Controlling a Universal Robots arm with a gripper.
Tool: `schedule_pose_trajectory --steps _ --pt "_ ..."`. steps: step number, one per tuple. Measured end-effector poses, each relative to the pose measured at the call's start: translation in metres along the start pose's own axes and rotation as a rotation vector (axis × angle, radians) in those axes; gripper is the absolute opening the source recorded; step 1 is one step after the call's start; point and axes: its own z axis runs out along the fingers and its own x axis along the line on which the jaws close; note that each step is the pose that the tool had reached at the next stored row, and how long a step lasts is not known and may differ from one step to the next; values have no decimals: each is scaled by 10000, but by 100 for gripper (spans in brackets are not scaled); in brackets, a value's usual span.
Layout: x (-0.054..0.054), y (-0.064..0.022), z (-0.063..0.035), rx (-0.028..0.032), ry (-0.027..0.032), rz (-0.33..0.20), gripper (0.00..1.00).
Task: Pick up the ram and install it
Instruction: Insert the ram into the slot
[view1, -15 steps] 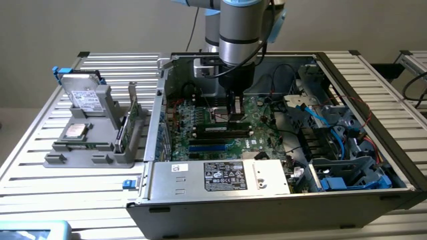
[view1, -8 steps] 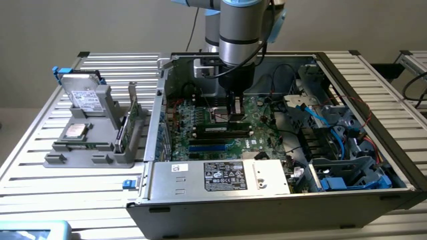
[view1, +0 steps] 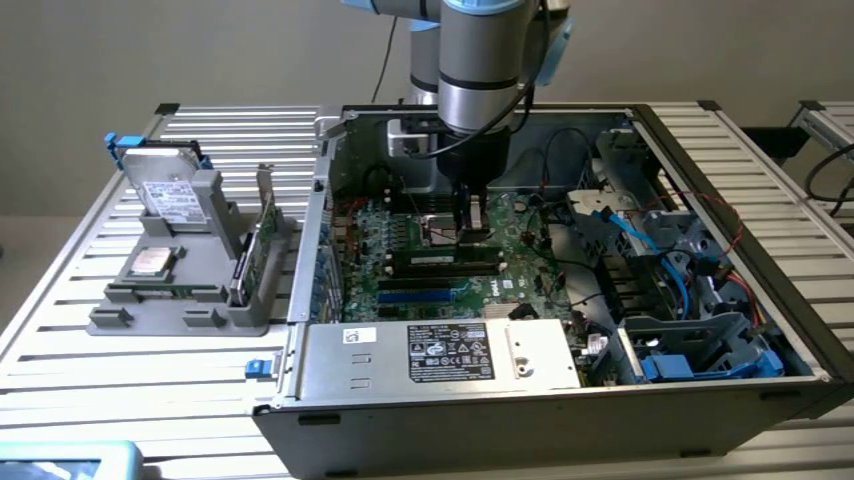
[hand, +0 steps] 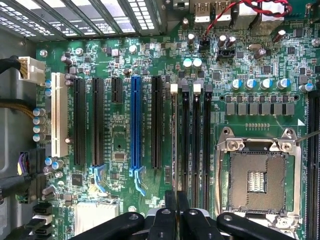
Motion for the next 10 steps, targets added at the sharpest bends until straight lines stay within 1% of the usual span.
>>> schedule_pose_trajectory --steps 4,10 --pt "-1 0 5 40 13 6 13" --pt "-2 3 14 83 55 13 13"
